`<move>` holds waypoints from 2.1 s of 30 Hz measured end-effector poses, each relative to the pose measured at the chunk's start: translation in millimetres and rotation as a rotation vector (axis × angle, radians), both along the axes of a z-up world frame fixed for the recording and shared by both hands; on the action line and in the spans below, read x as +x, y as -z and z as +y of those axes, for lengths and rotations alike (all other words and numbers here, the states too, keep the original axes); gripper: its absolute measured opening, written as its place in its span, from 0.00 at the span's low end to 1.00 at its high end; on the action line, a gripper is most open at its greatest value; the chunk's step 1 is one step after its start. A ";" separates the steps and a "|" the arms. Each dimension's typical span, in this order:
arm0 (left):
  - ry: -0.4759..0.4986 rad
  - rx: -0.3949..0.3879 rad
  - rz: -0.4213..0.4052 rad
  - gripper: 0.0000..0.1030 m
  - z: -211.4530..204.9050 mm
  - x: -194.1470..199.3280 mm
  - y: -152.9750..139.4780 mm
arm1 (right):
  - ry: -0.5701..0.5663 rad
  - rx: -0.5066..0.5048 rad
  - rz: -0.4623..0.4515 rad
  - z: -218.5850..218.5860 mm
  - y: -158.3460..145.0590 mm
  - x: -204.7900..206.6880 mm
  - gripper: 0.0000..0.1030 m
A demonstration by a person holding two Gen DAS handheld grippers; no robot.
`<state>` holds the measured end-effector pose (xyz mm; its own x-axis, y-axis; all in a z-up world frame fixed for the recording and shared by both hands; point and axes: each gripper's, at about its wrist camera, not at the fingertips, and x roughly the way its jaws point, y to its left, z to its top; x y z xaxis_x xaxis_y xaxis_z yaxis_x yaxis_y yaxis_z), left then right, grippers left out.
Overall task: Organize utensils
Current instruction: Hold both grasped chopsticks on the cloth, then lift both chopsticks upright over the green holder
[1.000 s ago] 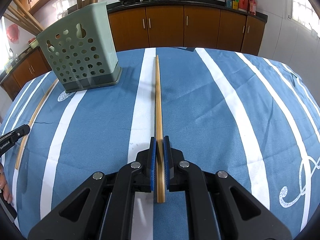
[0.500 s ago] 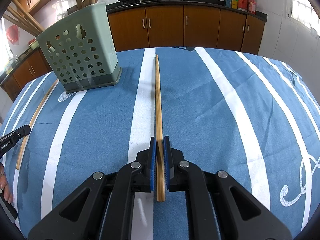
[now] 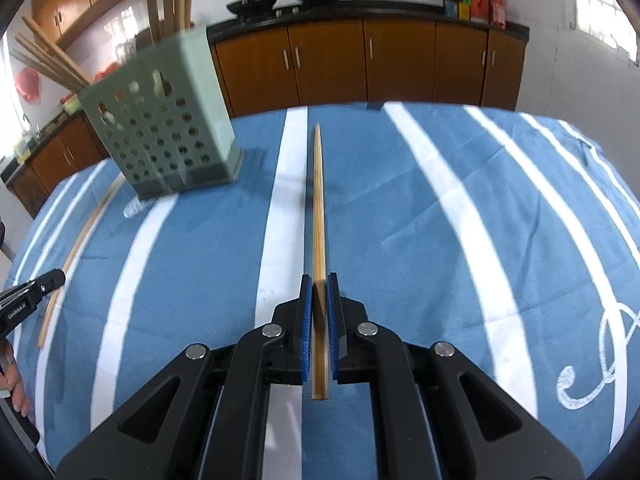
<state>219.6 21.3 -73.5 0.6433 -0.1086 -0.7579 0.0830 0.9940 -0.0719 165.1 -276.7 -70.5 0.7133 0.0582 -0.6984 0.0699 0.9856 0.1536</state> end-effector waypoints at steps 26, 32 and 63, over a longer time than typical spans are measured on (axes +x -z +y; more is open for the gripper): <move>-0.006 -0.076 -0.302 0.07 15.7 -23.5 -110.3 | 0.029 0.047 -0.312 -9.6 -94.5 -21.4 0.07; 0.016 -0.085 -0.345 0.07 12.7 -25.8 -131.6 | 0.028 0.075 -0.370 -12.2 -116.2 -25.1 0.08; 0.143 -0.178 -0.633 0.07 -45.9 -2.8 -250.2 | -0.066 0.051 -0.857 44.6 -232.6 -8.8 0.07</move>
<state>216.8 -24.5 176.8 0.9277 -0.3140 -0.2018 0.2929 0.9475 -0.1279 156.2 -232.1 162.1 0.9874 0.1344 0.0837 -0.1472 0.9741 0.1718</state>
